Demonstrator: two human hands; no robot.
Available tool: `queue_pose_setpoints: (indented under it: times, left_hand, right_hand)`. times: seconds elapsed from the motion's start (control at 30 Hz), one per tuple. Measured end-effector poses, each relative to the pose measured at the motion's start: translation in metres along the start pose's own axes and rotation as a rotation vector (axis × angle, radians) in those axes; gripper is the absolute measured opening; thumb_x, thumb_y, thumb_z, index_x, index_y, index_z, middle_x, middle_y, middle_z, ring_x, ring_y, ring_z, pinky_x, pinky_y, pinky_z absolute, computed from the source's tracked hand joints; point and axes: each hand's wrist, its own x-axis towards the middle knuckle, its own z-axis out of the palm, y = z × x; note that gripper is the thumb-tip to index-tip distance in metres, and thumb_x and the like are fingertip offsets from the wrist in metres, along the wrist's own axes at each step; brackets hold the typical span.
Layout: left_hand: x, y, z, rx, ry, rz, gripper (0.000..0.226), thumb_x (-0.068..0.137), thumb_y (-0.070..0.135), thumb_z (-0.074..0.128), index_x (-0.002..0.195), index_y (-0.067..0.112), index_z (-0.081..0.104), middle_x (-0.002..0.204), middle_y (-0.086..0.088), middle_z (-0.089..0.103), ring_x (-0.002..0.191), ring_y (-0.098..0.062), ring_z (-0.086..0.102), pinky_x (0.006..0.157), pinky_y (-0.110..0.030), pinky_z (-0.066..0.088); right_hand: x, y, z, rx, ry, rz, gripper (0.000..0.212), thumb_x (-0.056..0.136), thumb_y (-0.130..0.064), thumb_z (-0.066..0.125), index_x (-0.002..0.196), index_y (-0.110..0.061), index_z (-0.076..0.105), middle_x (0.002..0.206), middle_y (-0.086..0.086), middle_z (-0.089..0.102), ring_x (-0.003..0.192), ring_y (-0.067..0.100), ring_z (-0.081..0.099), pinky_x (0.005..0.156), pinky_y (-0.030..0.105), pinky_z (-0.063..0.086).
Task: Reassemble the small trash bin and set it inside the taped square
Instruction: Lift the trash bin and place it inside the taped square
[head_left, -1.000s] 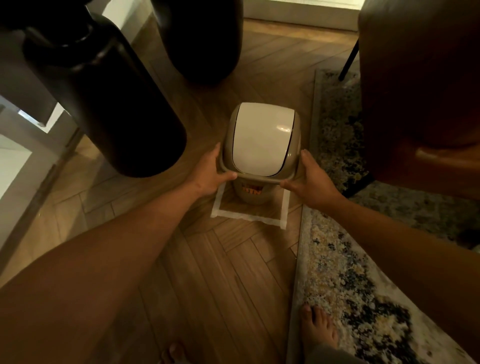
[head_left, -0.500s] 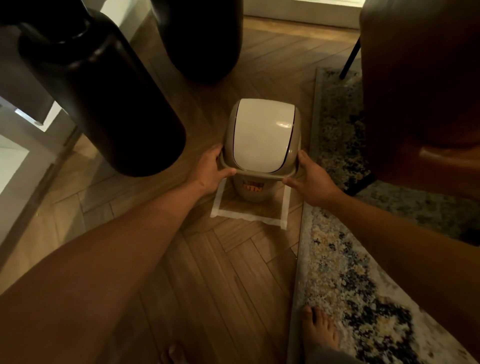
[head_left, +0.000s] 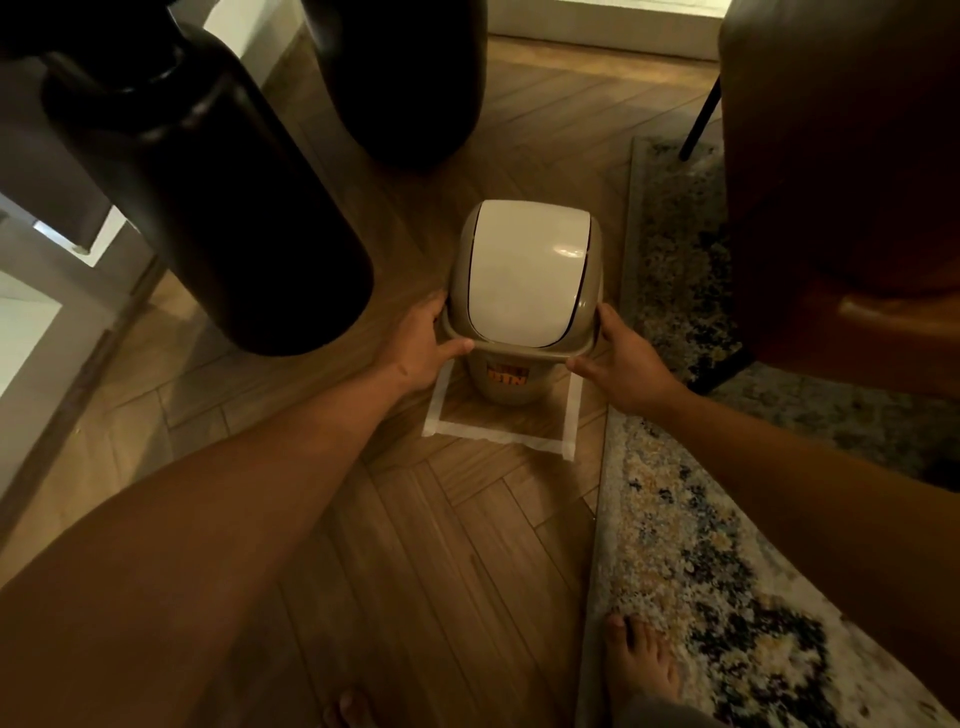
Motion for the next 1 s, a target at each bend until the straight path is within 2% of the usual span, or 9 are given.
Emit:
queue_pose_setpoints:
  times: [0.13,0.3,0.4,0.63,0.8,0.93,1.0]
  left_hand:
    - [0.0017,-0.0001,-0.0004,0.005,-0.012,-0.018,0.08,0.083,0.031,0.08,0.152,0.019,0.04,0.151,-0.002,0.049,0.139,-0.021,0.044,0.114,-0.046,0.039]
    - [0.0059,0.0006,0.0002,0.008,-0.011,-0.051,0.082,0.083,0.031,0.079,0.153,0.018,0.038,0.154,-0.004,0.045,0.142,-0.024,0.04,0.115,-0.048,0.037]
    - [0.0071,-0.0001,0.001,0.003,-0.001,-0.058,0.079,0.082,0.031,0.08,0.151,0.019,0.042,0.15,-0.002,0.05,0.138,-0.021,0.045,0.113,-0.047,0.04]
    - [0.0068,-0.0005,0.0009,-0.021,0.015,-0.051,0.08,0.079,0.031,0.083,0.149,0.022,0.044,0.146,-0.002,0.054,0.133,-0.02,0.049,0.109,-0.04,0.043]
    - [0.0074,-0.0021,0.0013,0.004,0.032,-0.027,0.079,0.079,0.032,0.083,0.148,0.024,0.045,0.143,0.0,0.057,0.131,-0.018,0.051,0.098,-0.025,0.037]
    - [0.0075,-0.0015,0.0004,0.011,0.035,-0.028,0.078,0.08,0.031,0.082,0.148,0.024,0.045,0.142,0.001,0.058,0.124,-0.008,0.049,0.098,-0.025,0.039]
    - [0.0079,-0.0017,0.0009,-0.001,0.027,-0.038,0.08,0.08,0.031,0.082,0.149,0.023,0.043,0.144,0.0,0.056,0.127,-0.011,0.05,0.099,-0.026,0.038]
  right_hand:
    - [-0.0005,-0.0002,0.0019,0.025,0.011,-0.022,0.082,0.089,-0.022,0.075,0.158,-0.024,0.029,0.154,-0.005,0.045,0.141,0.012,0.041,0.114,0.027,0.033]
    - [0.0038,-0.0019,-0.0015,0.01,0.001,-0.023,0.081,0.091,-0.018,0.074,0.158,-0.024,0.029,0.154,-0.004,0.046,0.141,0.014,0.042,0.117,0.036,0.035]
    - [0.0051,-0.0027,-0.0033,-0.014,-0.009,-0.007,0.079,0.091,-0.019,0.073,0.157,-0.022,0.03,0.154,-0.002,0.047,0.142,0.017,0.042,0.117,0.039,0.036]
    - [0.006,-0.0008,-0.0024,-0.018,-0.005,-0.019,0.08,0.09,-0.02,0.074,0.157,-0.023,0.03,0.154,-0.003,0.047,0.141,0.017,0.043,0.117,0.037,0.036]
    - [0.0061,0.0005,-0.0025,-0.018,-0.003,-0.025,0.077,0.091,-0.021,0.074,0.156,-0.022,0.032,0.151,-0.002,0.049,0.14,0.017,0.045,0.115,0.036,0.037]
    - [0.0055,-0.0006,-0.0016,-0.007,0.006,-0.026,0.078,0.091,-0.021,0.073,0.157,-0.021,0.031,0.153,-0.001,0.047,0.141,0.017,0.043,0.116,0.038,0.037]
    - [0.0052,-0.0006,-0.0013,0.002,0.007,-0.033,0.078,0.091,-0.02,0.074,0.156,-0.022,0.031,0.152,-0.002,0.048,0.141,0.017,0.043,0.116,0.037,0.037]
